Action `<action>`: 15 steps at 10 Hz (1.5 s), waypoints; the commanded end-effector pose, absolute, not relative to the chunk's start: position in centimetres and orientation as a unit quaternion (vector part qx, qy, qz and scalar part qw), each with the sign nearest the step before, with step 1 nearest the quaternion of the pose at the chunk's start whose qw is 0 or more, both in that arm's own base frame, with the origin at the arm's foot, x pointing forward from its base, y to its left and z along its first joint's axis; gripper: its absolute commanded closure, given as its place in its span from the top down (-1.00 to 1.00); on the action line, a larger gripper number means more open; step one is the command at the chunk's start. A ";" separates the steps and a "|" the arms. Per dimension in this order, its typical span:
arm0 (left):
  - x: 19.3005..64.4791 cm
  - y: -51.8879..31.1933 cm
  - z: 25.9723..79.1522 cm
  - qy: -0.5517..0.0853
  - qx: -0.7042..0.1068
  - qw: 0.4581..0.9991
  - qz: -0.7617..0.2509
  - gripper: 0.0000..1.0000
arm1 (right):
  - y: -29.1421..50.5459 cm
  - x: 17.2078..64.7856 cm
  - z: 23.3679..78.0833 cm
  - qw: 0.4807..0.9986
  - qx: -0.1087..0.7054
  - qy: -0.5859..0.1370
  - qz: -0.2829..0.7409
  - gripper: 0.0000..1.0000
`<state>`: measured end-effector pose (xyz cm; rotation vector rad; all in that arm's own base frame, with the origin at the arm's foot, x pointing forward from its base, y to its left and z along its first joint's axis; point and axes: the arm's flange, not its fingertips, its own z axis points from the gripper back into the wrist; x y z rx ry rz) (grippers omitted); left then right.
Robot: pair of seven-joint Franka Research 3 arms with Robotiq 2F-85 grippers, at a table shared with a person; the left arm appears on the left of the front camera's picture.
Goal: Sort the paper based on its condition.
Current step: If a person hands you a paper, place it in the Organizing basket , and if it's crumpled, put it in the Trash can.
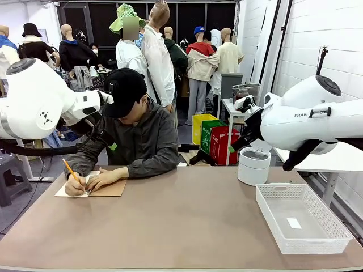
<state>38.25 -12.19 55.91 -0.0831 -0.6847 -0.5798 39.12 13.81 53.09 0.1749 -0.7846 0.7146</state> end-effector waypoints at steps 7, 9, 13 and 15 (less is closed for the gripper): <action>37.6 -12.3 57.5 -0.365 -0.026 0.893 -0.263 1.00 | 13.5 39.0 54.7 0.850 0.100 -0.386 0.344 1.00; 37.9 -12.5 57.3 -0.361 -0.022 0.895 -0.262 1.00 | 13.6 39.0 54.7 0.851 0.102 -0.384 0.343 1.00; 37.4 -12.1 57.5 -0.359 -0.033 0.891 -0.274 1.00 | 13.5 38.8 54.6 0.853 0.086 -0.389 0.337 1.00; 37.4 -12.1 57.5 -0.359 -0.033 0.891 -0.274 1.00 | 13.5 38.8 54.6 0.853 0.086 -0.389 0.337 1.00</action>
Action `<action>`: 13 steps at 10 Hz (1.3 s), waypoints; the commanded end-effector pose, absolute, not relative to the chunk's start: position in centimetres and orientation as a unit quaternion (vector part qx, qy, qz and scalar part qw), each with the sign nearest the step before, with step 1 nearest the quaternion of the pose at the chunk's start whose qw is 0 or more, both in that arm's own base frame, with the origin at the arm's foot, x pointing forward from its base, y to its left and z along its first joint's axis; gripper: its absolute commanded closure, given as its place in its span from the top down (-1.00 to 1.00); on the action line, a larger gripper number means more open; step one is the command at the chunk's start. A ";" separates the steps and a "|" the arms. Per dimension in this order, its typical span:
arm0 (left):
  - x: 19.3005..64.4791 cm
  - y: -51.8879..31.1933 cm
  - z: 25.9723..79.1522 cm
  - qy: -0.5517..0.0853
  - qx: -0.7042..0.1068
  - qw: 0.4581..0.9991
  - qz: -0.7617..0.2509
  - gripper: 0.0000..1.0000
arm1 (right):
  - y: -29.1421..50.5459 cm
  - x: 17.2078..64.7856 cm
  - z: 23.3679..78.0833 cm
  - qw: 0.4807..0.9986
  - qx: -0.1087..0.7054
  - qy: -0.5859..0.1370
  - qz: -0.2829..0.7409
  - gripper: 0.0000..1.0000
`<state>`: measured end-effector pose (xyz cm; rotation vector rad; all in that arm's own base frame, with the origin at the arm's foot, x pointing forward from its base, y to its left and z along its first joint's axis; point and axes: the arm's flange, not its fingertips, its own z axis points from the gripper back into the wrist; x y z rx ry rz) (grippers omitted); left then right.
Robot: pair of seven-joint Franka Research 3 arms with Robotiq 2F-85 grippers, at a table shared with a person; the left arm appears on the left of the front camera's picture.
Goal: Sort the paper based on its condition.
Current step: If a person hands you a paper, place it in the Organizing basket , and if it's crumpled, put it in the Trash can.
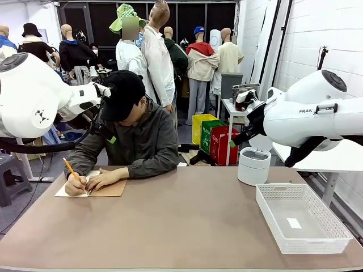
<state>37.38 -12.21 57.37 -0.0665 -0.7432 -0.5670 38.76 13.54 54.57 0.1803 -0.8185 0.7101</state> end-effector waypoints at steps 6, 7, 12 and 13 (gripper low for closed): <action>37.4 -12.1 57.5 -0.359 -0.033 0.891 -0.274 1.00 | 13.5 38.8 54.6 0.853 0.086 -0.389 0.337 1.00; 37.4 -12.1 57.5 -0.359 -0.033 0.891 -0.274 1.00 | 13.5 38.8 54.6 0.853 0.086 -0.389 0.337 1.00; 37.4 -12.1 57.5 -0.359 -0.033 0.891 -0.274 1.00 | 13.5 38.8 54.6 0.853 0.086 -0.389 0.337 1.00; 37.4 -12.1 57.5 -0.359 -0.033 0.891 -0.274 1.00 | 13.5 38.8 54.6 0.853 0.086 -0.389 0.337 1.00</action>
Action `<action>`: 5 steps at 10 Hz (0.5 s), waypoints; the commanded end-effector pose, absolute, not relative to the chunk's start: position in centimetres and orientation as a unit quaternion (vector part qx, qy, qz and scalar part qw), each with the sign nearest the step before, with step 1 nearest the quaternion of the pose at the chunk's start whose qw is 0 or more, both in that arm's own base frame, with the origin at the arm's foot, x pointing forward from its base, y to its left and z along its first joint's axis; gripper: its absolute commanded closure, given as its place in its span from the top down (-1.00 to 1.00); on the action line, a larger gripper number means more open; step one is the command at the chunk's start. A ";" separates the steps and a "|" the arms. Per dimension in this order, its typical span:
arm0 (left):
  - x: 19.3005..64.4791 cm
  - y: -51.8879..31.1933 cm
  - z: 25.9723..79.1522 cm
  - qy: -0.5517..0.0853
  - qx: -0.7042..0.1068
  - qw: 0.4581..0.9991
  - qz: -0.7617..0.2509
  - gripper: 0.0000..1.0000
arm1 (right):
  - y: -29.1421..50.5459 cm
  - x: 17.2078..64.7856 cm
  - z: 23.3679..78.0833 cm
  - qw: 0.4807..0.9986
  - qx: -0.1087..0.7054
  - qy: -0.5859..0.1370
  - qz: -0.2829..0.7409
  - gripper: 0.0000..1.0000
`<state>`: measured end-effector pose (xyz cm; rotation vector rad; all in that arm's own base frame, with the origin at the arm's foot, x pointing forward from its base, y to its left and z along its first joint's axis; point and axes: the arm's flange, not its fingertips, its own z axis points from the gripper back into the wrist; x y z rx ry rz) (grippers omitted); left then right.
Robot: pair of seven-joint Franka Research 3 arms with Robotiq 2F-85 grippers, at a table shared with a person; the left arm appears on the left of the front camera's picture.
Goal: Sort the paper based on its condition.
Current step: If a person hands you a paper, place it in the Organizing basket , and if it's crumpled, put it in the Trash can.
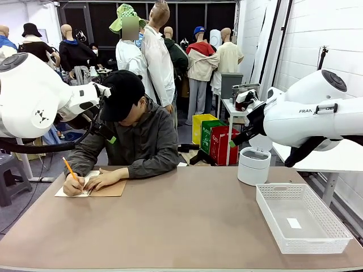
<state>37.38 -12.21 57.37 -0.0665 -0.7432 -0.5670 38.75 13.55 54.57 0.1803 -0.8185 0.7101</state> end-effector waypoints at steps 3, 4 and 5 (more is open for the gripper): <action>37.4 -12.1 57.5 -0.359 -0.033 0.891 -0.274 1.00 | 13.5 38.8 54.6 0.853 0.086 -0.389 0.337 1.00; 37.4 -12.1 57.5 -0.359 -0.033 0.891 -0.274 1.00 | 13.5 38.8 54.6 0.853 0.086 -0.389 0.337 1.00; 37.4 -12.1 57.5 -0.359 -0.033 0.891 -0.274 1.00 | 13.5 38.8 54.6 0.853 0.086 -0.389 0.337 1.00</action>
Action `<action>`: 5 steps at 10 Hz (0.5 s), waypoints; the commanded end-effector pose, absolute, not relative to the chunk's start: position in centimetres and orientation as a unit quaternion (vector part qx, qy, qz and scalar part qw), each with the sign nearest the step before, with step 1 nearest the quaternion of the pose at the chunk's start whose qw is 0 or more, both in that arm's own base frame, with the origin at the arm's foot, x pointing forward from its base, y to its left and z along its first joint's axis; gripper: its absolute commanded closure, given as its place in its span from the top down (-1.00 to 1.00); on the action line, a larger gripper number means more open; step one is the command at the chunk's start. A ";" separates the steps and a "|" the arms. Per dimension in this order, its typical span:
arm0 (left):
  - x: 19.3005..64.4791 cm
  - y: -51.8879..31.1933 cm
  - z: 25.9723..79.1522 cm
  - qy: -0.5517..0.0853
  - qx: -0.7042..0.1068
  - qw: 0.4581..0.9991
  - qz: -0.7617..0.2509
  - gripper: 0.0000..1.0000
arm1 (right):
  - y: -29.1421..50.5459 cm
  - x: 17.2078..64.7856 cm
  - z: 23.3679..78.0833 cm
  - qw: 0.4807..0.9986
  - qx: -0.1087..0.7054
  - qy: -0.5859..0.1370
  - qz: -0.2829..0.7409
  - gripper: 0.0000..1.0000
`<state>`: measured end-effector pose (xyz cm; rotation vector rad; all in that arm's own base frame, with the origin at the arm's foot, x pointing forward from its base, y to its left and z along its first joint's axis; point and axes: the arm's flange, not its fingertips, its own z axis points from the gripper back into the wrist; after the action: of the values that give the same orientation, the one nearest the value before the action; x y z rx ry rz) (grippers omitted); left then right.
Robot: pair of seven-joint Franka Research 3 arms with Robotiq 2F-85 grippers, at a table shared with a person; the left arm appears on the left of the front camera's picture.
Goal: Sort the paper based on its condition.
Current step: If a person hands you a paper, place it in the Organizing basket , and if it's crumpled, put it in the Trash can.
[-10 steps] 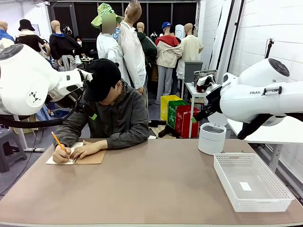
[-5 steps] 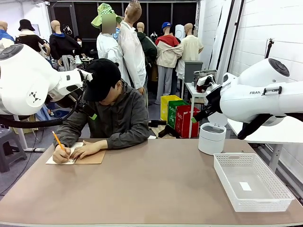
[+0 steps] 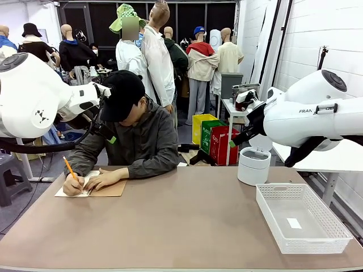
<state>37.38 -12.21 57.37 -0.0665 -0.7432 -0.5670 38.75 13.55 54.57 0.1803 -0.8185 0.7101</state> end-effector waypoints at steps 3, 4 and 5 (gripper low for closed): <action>37.4 -12.1 57.5 -0.359 -0.033 0.891 -0.274 1.00 | 13.5 38.8 54.6 0.853 0.086 -0.389 0.337 1.00; 37.4 -12.1 57.5 -0.359 -0.033 0.891 -0.274 1.00 | 13.5 38.8 54.6 0.853 0.086 -0.389 0.337 1.00; 37.4 -12.1 57.5 -0.359 -0.033 0.891 -0.274 1.00 | 13.5 38.8 54.6 0.853 0.086 -0.389 0.337 1.00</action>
<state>37.38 -12.21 57.37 -0.0665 -0.7432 -0.5670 38.75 13.55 54.57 0.1803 -0.8185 0.7101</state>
